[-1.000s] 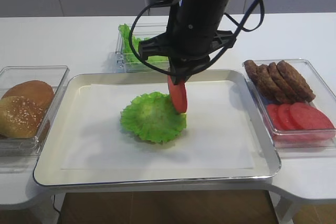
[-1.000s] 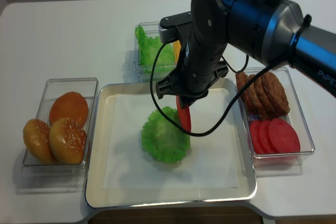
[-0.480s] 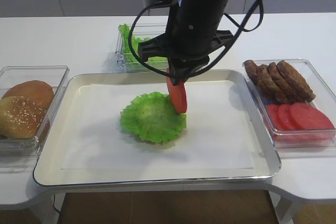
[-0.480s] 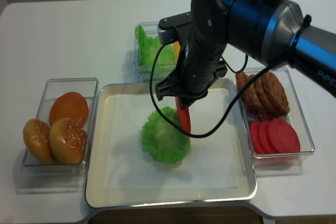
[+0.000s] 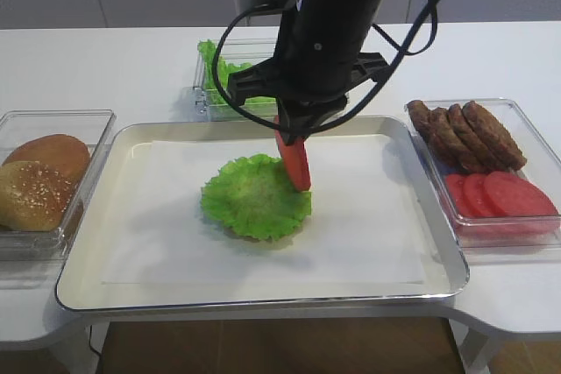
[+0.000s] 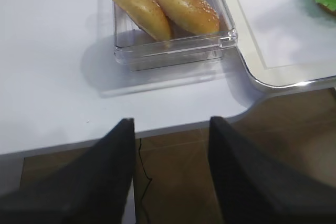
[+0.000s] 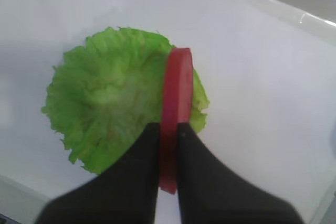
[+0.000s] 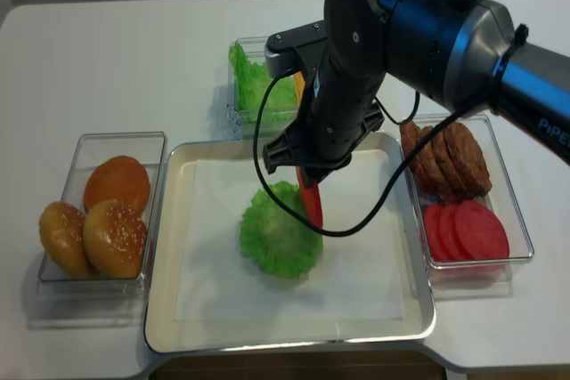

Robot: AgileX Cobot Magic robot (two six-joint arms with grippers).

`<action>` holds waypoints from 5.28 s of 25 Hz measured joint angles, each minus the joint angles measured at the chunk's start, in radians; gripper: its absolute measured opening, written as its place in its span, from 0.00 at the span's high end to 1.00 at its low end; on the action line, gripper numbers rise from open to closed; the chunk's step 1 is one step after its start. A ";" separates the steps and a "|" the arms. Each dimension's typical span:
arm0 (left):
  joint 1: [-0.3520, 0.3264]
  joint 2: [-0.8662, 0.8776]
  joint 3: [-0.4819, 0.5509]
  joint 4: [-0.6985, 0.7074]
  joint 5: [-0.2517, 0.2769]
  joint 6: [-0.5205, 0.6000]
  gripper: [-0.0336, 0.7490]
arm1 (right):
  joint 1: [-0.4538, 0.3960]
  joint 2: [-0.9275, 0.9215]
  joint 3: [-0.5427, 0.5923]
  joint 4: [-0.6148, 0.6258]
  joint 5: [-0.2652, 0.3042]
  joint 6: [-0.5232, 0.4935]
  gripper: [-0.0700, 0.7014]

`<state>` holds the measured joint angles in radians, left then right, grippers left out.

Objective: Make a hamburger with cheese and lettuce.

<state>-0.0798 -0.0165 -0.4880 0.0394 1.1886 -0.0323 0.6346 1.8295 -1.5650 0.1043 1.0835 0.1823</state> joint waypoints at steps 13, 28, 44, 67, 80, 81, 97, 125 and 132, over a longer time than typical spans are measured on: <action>0.000 0.000 0.000 0.000 0.000 0.000 0.52 | 0.002 0.009 0.000 0.024 0.000 -0.008 0.75; 0.000 0.000 0.000 0.000 0.000 0.000 0.52 | 0.002 0.011 0.000 0.051 0.000 -0.023 0.58; 0.000 0.000 0.000 0.000 0.000 0.000 0.52 | 0.002 0.011 0.000 0.118 0.000 -0.047 0.56; 0.000 0.000 0.000 0.000 0.000 0.000 0.52 | 0.002 0.011 0.000 0.216 0.057 -0.082 0.39; 0.000 0.000 0.000 0.000 0.000 0.000 0.52 | 0.002 0.008 0.000 0.074 0.141 -0.057 0.43; 0.000 0.000 0.000 0.000 0.000 0.000 0.52 | 0.002 0.005 0.000 0.070 0.141 -0.054 0.43; 0.000 0.000 0.000 0.000 0.000 0.000 0.52 | 0.002 -0.248 0.000 -0.129 0.157 -0.051 0.43; 0.000 0.000 0.000 0.000 0.000 0.000 0.52 | -0.335 -1.212 0.506 -0.309 0.189 0.071 0.43; 0.000 0.000 0.000 0.000 0.000 0.000 0.52 | -0.473 -1.439 0.718 -0.209 0.192 0.029 0.43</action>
<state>-0.0798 -0.0165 -0.4880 0.0394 1.1886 -0.0323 0.1611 0.3901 -0.8474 -0.1045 1.2759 0.2110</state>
